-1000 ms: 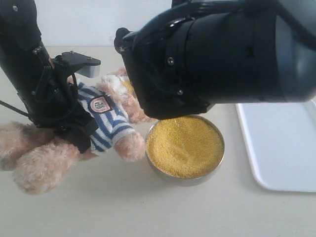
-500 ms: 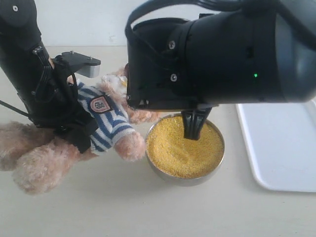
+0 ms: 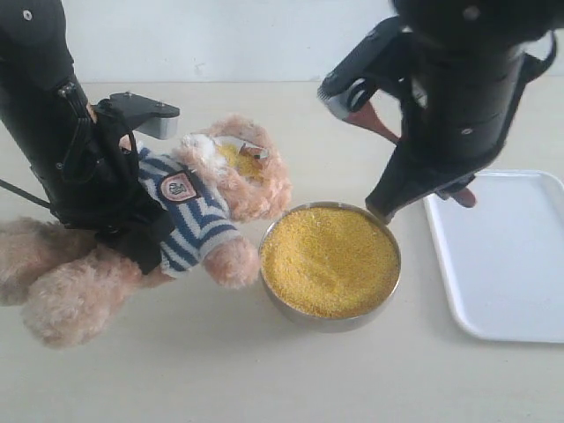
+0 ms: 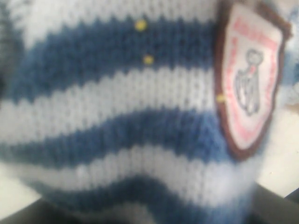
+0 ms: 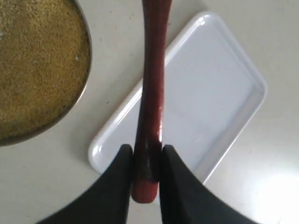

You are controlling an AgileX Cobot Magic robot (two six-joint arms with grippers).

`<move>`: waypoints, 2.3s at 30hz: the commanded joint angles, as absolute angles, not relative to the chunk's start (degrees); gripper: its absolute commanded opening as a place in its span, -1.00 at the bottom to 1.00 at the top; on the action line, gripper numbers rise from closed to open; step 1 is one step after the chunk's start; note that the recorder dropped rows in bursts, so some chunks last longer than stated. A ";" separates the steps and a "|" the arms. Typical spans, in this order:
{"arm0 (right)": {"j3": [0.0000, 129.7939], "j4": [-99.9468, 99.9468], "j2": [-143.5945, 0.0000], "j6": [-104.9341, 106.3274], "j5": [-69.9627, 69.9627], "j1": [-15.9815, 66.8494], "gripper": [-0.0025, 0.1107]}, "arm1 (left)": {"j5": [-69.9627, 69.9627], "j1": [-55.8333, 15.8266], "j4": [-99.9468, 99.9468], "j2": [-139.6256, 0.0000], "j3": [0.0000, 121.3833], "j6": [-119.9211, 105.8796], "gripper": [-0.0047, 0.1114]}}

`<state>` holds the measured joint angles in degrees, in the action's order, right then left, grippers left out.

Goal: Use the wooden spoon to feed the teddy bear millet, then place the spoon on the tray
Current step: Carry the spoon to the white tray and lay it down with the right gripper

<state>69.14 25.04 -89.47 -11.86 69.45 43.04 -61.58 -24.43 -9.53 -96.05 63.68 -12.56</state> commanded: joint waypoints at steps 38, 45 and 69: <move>54.96 -4.05 -85.94 4.84 61.65 6.86 -0.96 | -45.89 -17.78 -12.69 -95.78 63.51 -1.54 -0.85; 54.44 -3.49 -92.45 4.84 56.48 6.86 -0.96 | -39.99 -17.78 -12.69 -95.78 60.03 2.68 -0.85; 54.44 1.47 -104.73 -3.88 45.90 2.17 -0.46 | -40.45 -17.78 -12.69 -102.77 59.06 5.13 -0.85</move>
<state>54.72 1.33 -104.77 -3.59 46.68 3.73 -41.24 -17.93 -12.05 -103.07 58.99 4.81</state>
